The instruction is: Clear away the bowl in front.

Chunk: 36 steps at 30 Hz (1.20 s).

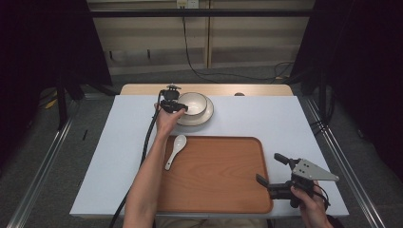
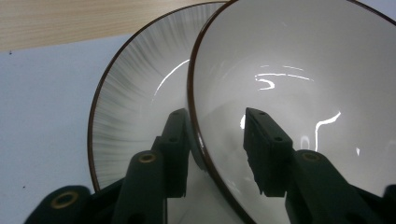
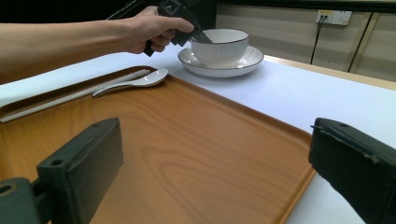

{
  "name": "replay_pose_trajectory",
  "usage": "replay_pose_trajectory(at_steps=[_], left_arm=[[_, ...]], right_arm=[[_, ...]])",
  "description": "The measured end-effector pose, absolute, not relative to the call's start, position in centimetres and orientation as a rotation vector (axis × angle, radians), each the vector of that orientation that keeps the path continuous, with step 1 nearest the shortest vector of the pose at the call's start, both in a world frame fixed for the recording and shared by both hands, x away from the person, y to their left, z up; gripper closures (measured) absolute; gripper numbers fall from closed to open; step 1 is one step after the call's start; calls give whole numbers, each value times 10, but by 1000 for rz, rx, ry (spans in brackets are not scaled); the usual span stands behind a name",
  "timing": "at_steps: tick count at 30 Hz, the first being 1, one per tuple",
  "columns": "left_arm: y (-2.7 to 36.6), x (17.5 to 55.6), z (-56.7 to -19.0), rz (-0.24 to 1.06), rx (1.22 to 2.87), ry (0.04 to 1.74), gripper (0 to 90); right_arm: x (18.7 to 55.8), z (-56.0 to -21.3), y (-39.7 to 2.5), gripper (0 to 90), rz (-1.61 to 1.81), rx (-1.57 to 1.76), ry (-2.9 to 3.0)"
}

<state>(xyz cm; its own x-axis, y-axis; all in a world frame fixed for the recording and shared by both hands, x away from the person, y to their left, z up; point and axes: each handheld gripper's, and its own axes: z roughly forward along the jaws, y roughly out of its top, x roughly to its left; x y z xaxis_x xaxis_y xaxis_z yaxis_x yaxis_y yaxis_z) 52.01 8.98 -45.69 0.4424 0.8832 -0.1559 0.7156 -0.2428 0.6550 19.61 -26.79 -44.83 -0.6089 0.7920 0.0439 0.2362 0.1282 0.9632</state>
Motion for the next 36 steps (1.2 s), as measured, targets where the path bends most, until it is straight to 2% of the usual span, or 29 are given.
replay_pose_trajectory(at_steps=[5, 10, 14, 19, 25, 36], left_arm=[[92, 521, -456, 298, 2009, 1345, 742], [92, 521, -457, 282, 1987, 1349, 747], [96, 523, -456, 229, 1966, 1361, 809], [99, 523, -455, 222, 1968, 1376, 817], [106, 521, -453, 199, 1897, 1405, 825], [112, 517, -450, 231, 1901, 1411, 826]], right_arm=[[196, -448, -267, 30, 1500, 989, 1927], [195, -448, -267, 30, 1497, 993, 1922], [196, -448, -267, 30, 1498, 988, 1924], [196, -448, -267, 30, 1495, 989, 1922], [196, -448, -267, 30, 1496, 988, 1921], [196, -447, -269, 30, 1503, 995, 1907]])
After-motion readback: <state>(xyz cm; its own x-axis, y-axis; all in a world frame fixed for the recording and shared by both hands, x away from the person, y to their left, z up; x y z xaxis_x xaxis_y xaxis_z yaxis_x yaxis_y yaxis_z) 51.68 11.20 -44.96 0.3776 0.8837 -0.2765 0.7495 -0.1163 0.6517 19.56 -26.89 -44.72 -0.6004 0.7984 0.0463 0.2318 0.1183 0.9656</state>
